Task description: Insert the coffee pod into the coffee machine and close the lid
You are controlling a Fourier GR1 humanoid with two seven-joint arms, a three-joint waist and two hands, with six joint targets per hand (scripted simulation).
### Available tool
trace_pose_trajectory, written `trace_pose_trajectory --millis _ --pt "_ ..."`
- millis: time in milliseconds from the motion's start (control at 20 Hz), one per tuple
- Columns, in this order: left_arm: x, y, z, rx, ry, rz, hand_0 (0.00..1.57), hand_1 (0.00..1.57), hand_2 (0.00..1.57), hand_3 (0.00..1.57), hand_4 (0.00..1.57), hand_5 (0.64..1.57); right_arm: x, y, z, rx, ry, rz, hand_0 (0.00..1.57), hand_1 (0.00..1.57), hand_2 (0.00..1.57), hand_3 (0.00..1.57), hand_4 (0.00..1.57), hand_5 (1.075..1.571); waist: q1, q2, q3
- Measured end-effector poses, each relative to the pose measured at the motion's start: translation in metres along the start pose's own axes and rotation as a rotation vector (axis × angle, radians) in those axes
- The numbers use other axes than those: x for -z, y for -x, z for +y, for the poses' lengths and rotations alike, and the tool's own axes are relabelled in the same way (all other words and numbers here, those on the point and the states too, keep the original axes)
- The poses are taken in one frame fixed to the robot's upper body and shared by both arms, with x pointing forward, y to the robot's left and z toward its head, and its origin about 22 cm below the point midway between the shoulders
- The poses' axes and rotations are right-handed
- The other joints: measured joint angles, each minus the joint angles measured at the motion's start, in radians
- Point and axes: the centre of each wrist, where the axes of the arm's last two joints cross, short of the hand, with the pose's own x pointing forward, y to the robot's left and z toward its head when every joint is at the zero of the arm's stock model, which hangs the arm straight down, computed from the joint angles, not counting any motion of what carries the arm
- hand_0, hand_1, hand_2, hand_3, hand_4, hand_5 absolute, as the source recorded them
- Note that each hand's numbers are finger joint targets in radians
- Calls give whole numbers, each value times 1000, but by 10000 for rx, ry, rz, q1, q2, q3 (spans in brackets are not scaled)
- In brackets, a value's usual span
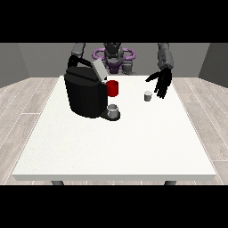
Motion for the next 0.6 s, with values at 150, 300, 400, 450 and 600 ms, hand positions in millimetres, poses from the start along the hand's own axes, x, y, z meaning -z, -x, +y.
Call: trace_pose_trajectory --millis 150,300,400,450,600 --pt "9 -3 -8 435 30 23 0 0 423 0 0 1571 7 5 -2 170 -11 116 0 0 0 0 0 1571 108 146 1" --pt "20 -6 -13 770 -49 20 760 760 877 622 0 1571 12 7 2 286 -22 325 0 0 0 0 0 1571 170 186 2" --pt "26 -9 -22 1038 -133 -55 940 940 950 692 81 1571 13 10 3 212 -68 494 0 0 0 0 0 1571 218 112 3" --pt "28 -9 -22 1210 -300 -92 839 839 918 756 298 1571 15 8 3 202 -94 452 0 0 0 0 0 1571 180 189 3" --pt "34 -15 -25 1893 -477 -392 1071 1071 1132 931 465 1571 16 15 3 119 -191 518 0 0 0 0 0 1571 222 235 2"
